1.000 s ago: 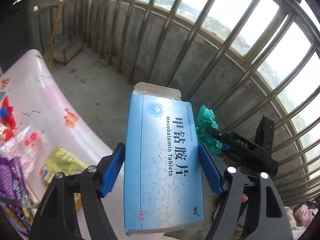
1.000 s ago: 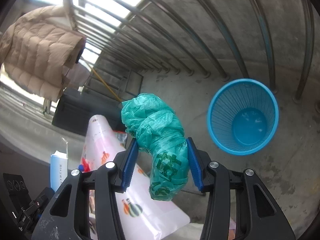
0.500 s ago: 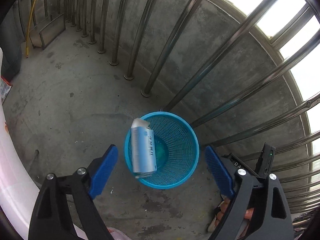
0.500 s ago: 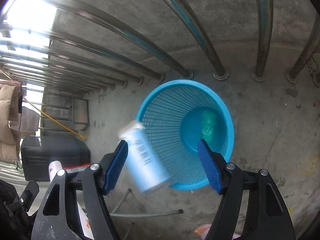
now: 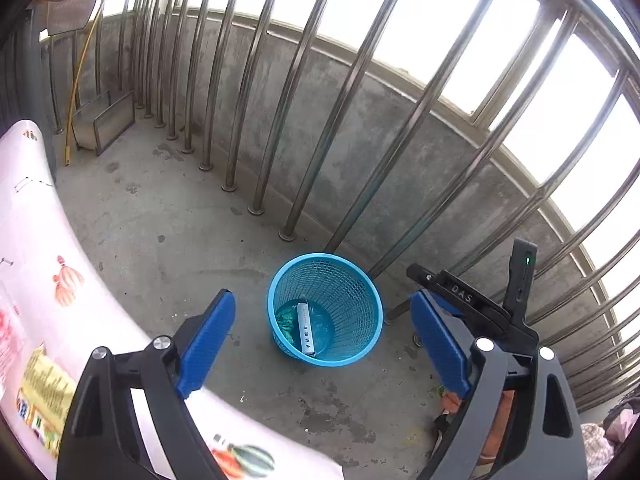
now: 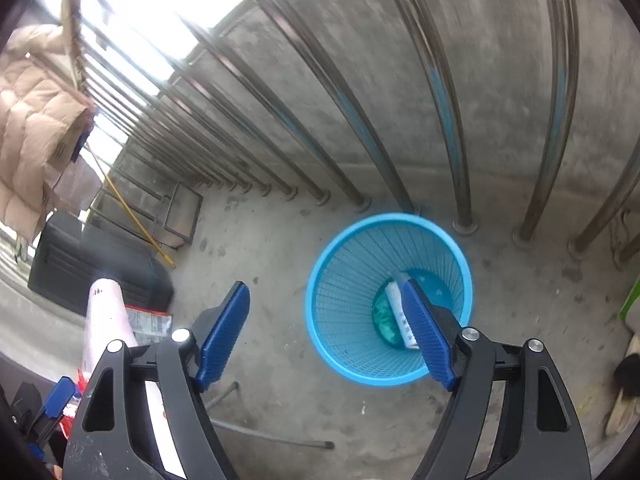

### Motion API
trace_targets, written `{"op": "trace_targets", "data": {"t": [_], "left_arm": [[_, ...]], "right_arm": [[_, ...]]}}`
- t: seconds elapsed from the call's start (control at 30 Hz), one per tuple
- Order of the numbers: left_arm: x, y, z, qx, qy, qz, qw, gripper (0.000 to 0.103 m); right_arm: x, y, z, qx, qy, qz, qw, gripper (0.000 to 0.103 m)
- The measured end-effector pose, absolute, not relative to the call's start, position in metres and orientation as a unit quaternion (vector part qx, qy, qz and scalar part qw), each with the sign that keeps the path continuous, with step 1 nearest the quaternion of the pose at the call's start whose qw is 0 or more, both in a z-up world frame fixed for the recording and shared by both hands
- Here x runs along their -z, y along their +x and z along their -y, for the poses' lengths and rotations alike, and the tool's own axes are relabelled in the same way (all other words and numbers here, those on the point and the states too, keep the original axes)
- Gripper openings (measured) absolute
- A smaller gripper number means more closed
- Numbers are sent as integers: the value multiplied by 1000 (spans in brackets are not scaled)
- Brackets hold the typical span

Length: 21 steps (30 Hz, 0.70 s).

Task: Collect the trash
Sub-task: 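Move both grippers back over the table toward the remaining wrappers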

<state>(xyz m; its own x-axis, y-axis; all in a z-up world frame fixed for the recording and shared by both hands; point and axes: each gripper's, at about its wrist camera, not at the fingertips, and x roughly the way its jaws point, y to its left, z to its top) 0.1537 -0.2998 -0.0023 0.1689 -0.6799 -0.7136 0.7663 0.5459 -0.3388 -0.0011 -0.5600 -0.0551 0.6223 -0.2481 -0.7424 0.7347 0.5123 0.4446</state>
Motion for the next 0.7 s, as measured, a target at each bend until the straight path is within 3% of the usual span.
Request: {"op": "trace_targets", "data": {"t": [0.13,0.27,0.47,0.7], "left_arm": [[-26,140,220,449,29,-399,799,87],[-46,121,126,384,6,-353,853,97],[-50,89,2,270,-43,-325,905,97],[-27,58,-87,176,-72,-326,926,97]], "right_arm": [[12,12,519,304,295,-294,857,95],[-10,32,467,265,203,-296,895,95],[-27,51,387,184,101,-311,927,95],[-42,56,331,116,17,-306,945,95]]}}
